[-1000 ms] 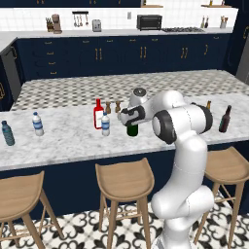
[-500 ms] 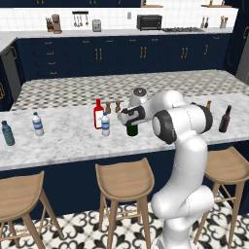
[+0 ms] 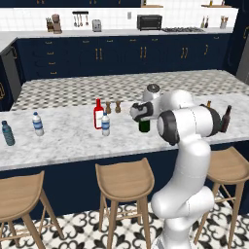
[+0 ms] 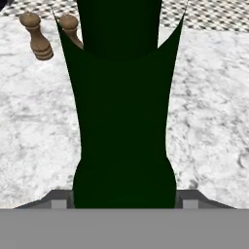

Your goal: Move the plastic bottles in the middle to the plastics group, and the glass bottles in the middle to the glass group.

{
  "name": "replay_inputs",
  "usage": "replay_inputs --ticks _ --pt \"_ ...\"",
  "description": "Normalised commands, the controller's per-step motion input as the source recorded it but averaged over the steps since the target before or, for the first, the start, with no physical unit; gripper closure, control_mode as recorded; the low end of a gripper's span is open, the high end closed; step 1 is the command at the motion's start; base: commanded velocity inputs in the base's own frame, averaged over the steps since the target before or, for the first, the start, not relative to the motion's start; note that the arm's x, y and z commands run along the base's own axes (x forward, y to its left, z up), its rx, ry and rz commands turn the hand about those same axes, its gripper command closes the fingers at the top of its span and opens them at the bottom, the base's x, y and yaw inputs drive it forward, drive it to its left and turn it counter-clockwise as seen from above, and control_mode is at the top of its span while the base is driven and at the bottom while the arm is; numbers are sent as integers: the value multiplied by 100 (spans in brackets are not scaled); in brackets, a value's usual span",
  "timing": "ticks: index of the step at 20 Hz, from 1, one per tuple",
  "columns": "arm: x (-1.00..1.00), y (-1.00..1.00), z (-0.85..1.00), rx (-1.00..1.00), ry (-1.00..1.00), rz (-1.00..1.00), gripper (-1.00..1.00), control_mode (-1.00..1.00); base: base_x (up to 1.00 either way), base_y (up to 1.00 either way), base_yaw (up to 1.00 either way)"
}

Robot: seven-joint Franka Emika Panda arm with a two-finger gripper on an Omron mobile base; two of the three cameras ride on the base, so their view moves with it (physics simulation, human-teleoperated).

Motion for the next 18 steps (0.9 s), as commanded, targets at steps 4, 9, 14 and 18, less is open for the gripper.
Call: replay_inputs --ticks 4,9,14,18 --pt "0 -100 20 1 0 -10 100 -100 0 0 0" --pt "-18 -100 0 3 -2 -12 100 -100 0 0 0" --pt "-22 -100 -2 5 -4 -13 100 -100 0 0 0" --pt "-12 -99 0 5 -2 -14 100 -100 0 0 0"
